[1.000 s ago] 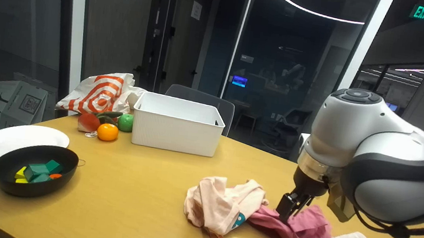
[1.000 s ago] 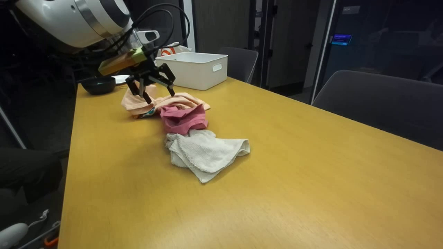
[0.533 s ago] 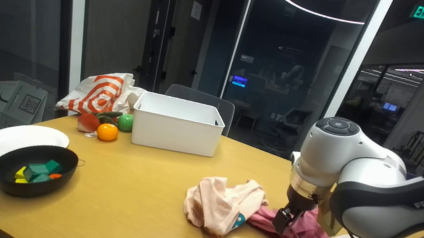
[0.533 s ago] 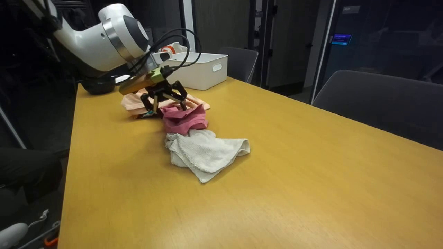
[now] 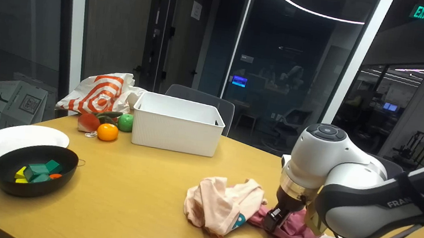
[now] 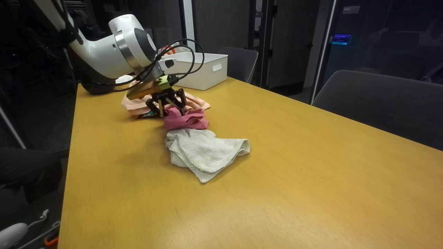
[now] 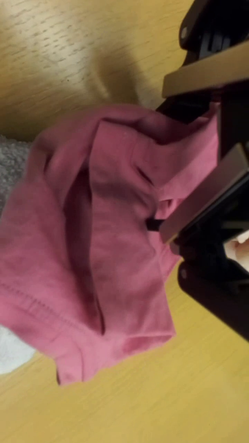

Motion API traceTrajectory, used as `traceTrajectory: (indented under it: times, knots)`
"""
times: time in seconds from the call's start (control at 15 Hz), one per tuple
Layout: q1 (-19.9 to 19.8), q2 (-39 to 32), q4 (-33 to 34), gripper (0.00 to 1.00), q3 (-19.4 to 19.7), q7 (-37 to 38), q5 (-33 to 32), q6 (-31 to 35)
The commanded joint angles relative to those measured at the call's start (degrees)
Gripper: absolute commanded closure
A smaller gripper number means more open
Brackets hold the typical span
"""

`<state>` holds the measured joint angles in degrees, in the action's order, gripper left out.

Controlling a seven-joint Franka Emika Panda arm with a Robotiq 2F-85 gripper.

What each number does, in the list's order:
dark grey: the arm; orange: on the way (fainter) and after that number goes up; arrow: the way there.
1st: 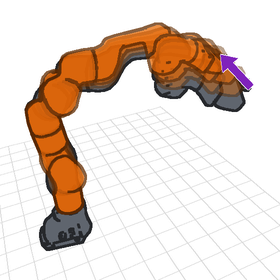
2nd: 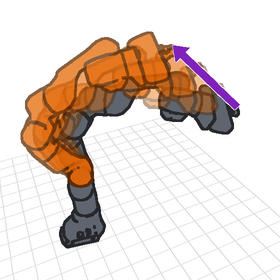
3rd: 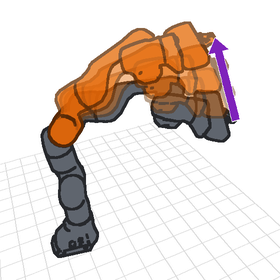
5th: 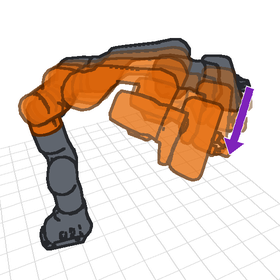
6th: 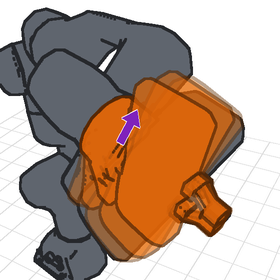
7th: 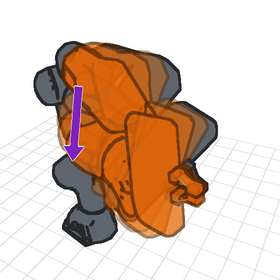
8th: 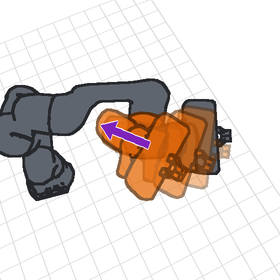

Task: Move the peach shirt to the left and the pink shirt to the right

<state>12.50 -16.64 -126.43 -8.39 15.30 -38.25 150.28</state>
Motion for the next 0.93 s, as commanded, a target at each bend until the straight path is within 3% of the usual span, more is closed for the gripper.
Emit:
traceTrajectory:
  times: [0.0,0.27,0.4,0.67,0.87]
  knots:
    - [0.9,-1.0,1.6,0.63,1.1,-1.6,2.4,1.7]
    - [2.0,-0.4,2.6,0.94,2.8,1.1,1.3,0.3]
    - [2.7,0.4,3.3,1.00,4.5,3.2,-0.7,-0.4]
    - [4.4,2.1,5.5,0.95,9.6,13.7,-12.5,-3.4]
    - [3.4,4.3,6.4,0.95,10.7,21.8,-20.8,-8.5]
